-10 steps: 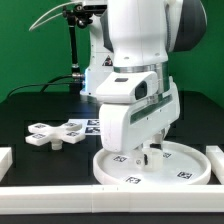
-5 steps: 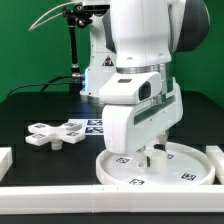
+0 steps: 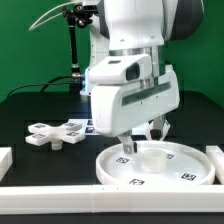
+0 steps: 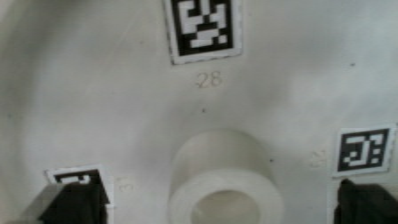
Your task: Assemble round table
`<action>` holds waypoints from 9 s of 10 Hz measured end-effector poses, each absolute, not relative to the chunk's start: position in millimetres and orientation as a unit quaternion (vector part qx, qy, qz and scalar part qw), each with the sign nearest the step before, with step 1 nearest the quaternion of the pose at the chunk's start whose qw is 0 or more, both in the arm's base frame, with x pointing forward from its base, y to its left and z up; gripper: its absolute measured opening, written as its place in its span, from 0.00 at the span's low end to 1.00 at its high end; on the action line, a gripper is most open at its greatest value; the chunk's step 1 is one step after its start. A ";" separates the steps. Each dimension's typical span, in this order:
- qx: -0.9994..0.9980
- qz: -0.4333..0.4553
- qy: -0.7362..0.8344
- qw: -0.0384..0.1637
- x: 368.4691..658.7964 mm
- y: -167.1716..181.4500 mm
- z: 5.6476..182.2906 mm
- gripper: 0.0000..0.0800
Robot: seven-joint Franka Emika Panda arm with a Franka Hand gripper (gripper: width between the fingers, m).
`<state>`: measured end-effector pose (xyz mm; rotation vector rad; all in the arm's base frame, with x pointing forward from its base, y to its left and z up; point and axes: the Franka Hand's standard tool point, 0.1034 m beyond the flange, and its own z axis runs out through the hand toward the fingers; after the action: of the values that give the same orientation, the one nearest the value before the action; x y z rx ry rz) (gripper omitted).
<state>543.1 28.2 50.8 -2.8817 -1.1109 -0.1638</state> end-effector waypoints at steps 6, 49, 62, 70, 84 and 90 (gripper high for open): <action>-0.952 -0.050 -0.300 0.023 511.8 26.5 58.7 0.81; -0.836 0.501 0.159 0.160 429.1 73.6 4.8 0.51; -0.844 0.487 0.116 0.191 466.9 63.3 57.6 0.51; -0.946 0.247 0.136 0.160 525.0 61.1 94.7 0.51; -0.995 -0.041 0.044 0.080 580.4 35.8 123.3 0.51; -0.964 -0.265 0.006 0.024 590.9 35.1 123.8 0.51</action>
Offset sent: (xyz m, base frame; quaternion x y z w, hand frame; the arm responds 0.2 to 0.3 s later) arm -0.0223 -0.0029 0.0102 -0.0162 -0.0090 0.0094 0.9998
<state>590.9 35.1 123.8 -2.9825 0.0195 -0.8199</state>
